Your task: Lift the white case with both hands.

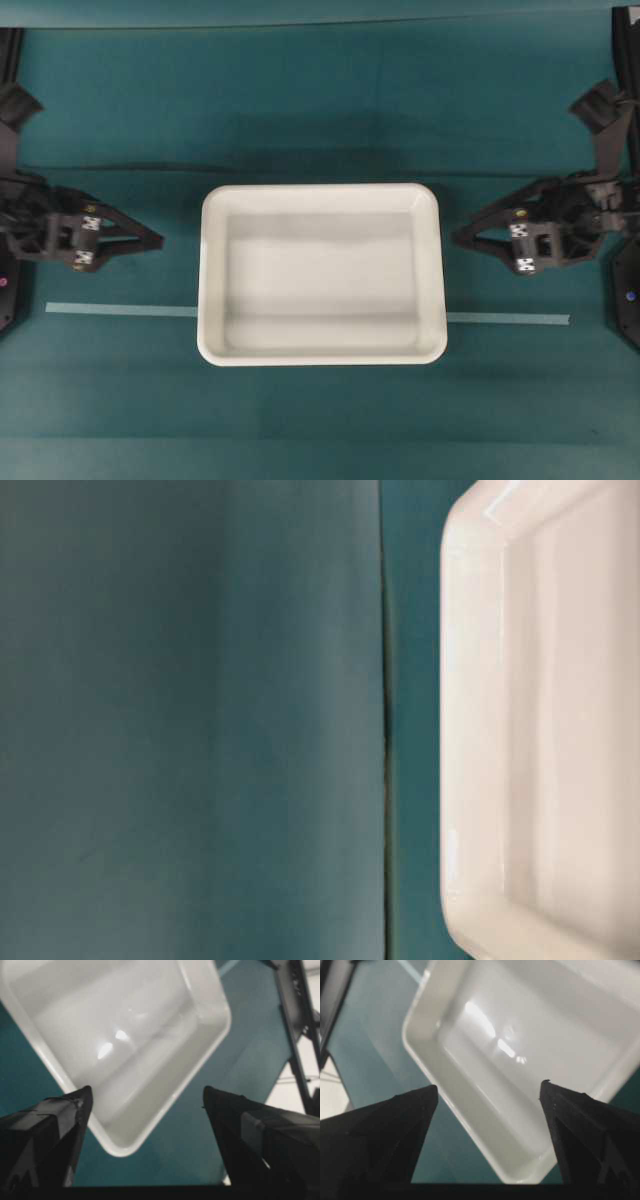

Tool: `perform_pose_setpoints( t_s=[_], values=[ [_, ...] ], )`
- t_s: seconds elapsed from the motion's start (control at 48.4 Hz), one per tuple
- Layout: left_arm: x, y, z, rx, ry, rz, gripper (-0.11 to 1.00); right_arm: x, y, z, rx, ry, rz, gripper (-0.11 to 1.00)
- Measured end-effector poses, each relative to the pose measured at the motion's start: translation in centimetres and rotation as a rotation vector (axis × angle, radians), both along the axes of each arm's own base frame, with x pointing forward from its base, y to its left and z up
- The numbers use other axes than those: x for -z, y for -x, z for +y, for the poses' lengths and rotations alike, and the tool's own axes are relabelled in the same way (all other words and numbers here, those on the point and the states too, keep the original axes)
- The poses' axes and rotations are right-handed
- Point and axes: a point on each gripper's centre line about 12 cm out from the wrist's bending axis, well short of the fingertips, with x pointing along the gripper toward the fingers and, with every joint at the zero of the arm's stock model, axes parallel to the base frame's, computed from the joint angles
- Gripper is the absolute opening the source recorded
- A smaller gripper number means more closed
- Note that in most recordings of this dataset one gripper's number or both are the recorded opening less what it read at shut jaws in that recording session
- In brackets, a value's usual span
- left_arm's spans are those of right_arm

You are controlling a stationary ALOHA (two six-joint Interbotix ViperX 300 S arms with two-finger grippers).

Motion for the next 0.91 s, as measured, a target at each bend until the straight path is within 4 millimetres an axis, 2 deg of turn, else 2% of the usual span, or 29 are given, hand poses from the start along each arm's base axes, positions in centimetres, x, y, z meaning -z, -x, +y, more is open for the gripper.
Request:
perform_pose_setpoints(
  t_s=[0.228, 0.538, 0.91],
  values=[
    [-2.1, 1.5, -0.2, 0.056, -0.11, -0.08, 0.94, -2.3, 1.1, 0.0, -0.094, 0.204, -0.078, 0.88],
    [-5.1, 3.6, -0.8, 0.167, -0.37, -0.211, 0.89, -4.9, 2.9, 0.4, -0.204, 0.456, -0.175, 0.88],
    [-7.9, 5.3, -1.2, 0.235, -0.611, -0.311, 0.89, -7.0, 4.6, 0.9, -0.244, 0.575, -0.267, 0.88]
  ],
)
